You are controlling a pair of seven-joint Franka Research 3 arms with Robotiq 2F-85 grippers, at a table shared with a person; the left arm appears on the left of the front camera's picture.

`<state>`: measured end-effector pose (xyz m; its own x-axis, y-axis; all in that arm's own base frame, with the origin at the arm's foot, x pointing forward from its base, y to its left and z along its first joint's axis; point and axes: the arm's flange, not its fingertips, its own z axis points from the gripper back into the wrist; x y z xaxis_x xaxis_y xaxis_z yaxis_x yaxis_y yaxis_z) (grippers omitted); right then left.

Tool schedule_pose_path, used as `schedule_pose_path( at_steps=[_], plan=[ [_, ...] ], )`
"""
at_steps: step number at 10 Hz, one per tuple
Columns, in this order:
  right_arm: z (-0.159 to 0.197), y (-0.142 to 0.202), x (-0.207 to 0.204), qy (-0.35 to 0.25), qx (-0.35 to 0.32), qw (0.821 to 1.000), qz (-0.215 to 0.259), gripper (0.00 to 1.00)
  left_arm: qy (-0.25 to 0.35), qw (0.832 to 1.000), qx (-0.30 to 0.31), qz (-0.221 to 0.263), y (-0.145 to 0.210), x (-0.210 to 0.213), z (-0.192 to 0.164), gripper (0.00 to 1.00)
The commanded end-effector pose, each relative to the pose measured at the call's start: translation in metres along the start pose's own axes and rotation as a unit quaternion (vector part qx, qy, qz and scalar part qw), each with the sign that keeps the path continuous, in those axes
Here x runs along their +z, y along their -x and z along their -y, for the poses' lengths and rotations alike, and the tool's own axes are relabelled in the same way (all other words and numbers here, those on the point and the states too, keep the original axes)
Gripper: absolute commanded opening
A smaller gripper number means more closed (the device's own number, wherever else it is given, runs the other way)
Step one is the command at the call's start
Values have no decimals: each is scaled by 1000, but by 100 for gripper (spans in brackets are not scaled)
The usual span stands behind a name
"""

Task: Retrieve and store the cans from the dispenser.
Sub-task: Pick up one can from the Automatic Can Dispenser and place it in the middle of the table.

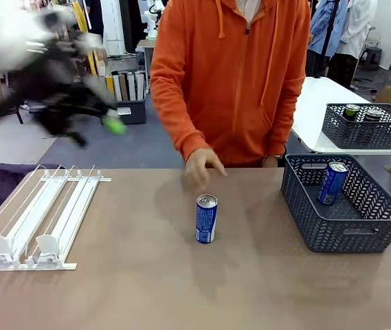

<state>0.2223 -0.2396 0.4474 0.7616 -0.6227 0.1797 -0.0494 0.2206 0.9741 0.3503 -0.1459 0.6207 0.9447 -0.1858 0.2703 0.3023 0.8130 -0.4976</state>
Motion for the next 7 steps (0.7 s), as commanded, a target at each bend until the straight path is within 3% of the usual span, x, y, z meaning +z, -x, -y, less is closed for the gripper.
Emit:
schedule_pose_path(
  at_steps=[1,3,5,6,7],
  plan=[
    [-2,0,2,-4,5,1000,-1,100,90,991,84,57,48,47,-105,100],
    [-2,0,2,-4,5,1000,-1,100,164,961,181,125,106,77,-192,100],
    [-2,0,2,-4,5,1000,-1,100,229,933,215,173,150,80,-235,100],
    [-2,0,2,-4,5,1000,-1,100,227,931,240,152,153,73,-242,100],
    [-2,0,2,-4,5,1000,-1,100,195,945,218,148,148,91,-236,100]
  ],
)
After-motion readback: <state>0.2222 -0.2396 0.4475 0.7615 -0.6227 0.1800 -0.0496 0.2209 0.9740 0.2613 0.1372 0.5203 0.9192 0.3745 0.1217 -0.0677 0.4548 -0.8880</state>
